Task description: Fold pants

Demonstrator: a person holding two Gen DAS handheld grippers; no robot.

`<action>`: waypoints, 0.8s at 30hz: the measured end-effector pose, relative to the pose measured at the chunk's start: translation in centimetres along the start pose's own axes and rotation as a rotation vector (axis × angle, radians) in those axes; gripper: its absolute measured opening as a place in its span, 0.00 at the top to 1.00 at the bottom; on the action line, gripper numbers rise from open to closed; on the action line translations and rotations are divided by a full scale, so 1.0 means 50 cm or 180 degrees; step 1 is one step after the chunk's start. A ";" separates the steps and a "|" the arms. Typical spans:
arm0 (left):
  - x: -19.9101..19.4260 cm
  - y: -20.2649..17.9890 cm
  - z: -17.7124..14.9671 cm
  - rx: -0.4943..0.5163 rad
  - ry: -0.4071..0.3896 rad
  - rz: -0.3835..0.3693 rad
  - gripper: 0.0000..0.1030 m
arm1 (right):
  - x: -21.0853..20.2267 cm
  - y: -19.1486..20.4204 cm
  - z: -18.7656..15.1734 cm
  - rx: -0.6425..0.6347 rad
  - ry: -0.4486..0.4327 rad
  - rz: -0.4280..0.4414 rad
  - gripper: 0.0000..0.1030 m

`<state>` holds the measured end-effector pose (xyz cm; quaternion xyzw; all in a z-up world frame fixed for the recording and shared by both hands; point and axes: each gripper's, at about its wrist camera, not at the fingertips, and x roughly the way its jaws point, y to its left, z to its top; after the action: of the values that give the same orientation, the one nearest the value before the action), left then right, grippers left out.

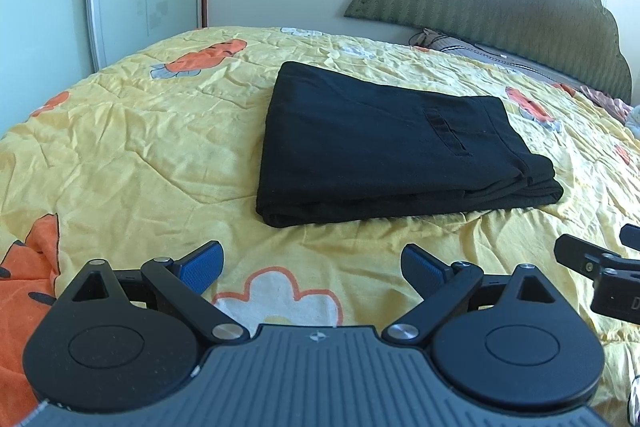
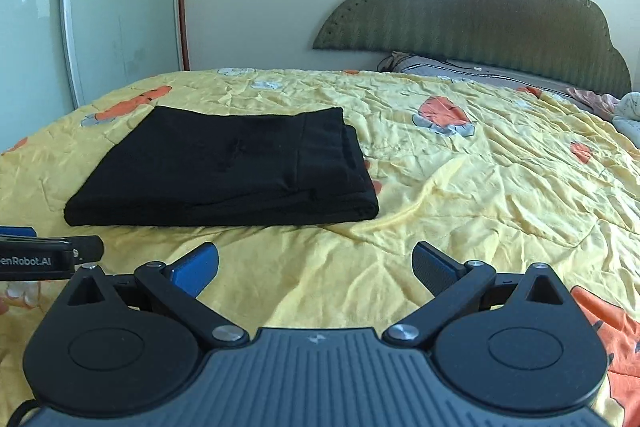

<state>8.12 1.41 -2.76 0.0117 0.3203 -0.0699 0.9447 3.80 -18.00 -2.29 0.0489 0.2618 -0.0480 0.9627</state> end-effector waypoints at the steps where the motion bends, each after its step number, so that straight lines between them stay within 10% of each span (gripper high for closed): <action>1: -0.001 -0.002 -0.001 0.0019 -0.0007 0.0002 0.06 | 0.004 -0.003 -0.002 0.0026 0.0029 0.0002 0.00; 24: 0.027 -0.012 -0.007 0.0112 0.0098 0.0102 0.01 | 0.052 -0.001 -0.023 0.0076 0.0413 0.0005 0.00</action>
<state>8.86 0.68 -3.85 0.0345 0.3333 -0.0602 0.9402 5.44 -18.06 -4.59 0.0636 0.3231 -0.0470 0.9431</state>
